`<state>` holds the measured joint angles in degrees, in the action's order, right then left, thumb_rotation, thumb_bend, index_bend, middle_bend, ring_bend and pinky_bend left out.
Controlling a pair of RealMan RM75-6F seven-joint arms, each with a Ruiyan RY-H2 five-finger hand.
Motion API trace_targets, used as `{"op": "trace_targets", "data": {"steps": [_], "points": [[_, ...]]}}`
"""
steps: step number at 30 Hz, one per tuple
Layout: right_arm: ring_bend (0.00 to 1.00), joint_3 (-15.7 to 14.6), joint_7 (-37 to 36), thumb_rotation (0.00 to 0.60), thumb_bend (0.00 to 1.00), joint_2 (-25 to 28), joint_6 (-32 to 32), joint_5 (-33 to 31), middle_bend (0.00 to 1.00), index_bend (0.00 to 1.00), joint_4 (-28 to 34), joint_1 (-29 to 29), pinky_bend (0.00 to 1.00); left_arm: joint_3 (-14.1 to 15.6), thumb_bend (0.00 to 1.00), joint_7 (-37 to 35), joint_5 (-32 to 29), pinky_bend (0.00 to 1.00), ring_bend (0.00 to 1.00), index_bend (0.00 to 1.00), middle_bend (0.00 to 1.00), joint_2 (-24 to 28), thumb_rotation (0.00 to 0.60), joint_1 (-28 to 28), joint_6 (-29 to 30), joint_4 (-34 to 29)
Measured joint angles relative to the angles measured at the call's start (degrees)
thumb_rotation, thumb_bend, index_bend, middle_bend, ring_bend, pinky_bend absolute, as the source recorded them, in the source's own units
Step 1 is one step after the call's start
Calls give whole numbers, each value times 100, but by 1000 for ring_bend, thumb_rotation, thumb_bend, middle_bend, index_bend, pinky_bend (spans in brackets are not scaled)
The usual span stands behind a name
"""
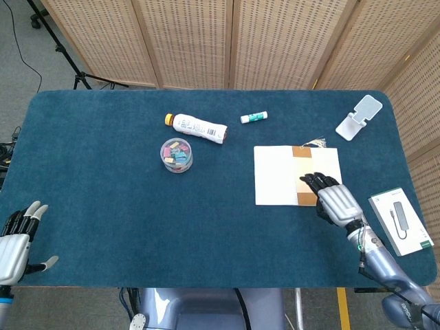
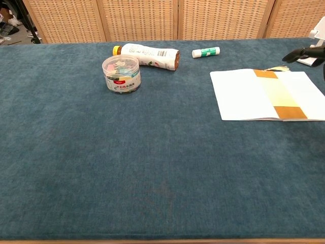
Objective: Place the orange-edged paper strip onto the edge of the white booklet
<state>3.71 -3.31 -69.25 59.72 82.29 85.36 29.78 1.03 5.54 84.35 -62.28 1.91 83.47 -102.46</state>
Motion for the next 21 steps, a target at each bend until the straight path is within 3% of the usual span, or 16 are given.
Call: {"op": "trace_targets", "data": {"steps": [1, 2, 3, 6, 15, 21], "points": [[60, -4, -50, 600, 506, 38, 118, 65, 83, 72, 30, -44, 168, 3, 0, -11, 16, 0, 0, 0, 0, 4, 600, -6, 16, 0], [53, -7, -103, 600, 310, 72, 244, 126, 78, 71, 56, -91, 164, 5, 0, -18, 30, 0, 0, 0, 0, 7, 600, -12, 29, 1], [45, -12, -175, 600, 204, 112, 425, 206, 73, 71, 84, -162, 154, 8, 0, -24, 44, 0, 0, 0, 0, 9, 600, -17, 43, 3], [7, -36, -357, 600, 10, 182, 986, 406, 40, 64, 112, -401, 91, 24, 0, -51, 128, 0, 0, 0, 0, 17, 600, -43, 112, 15], [0, -203, -552, 600, 0, 37, 2815, 850, 0, 4, -217, -1531, 0, -38, 0, -129, 269, 0, 0, 0, 0, -38, 600, -196, 555, 183], [0, -228, -192, 600, 0, -179, 3183, 811, 0, 0, -322, -1906, 0, -77, 0, -267, 322, 0, 0, 0, 0, -30, 600, -286, 732, 265]]}}
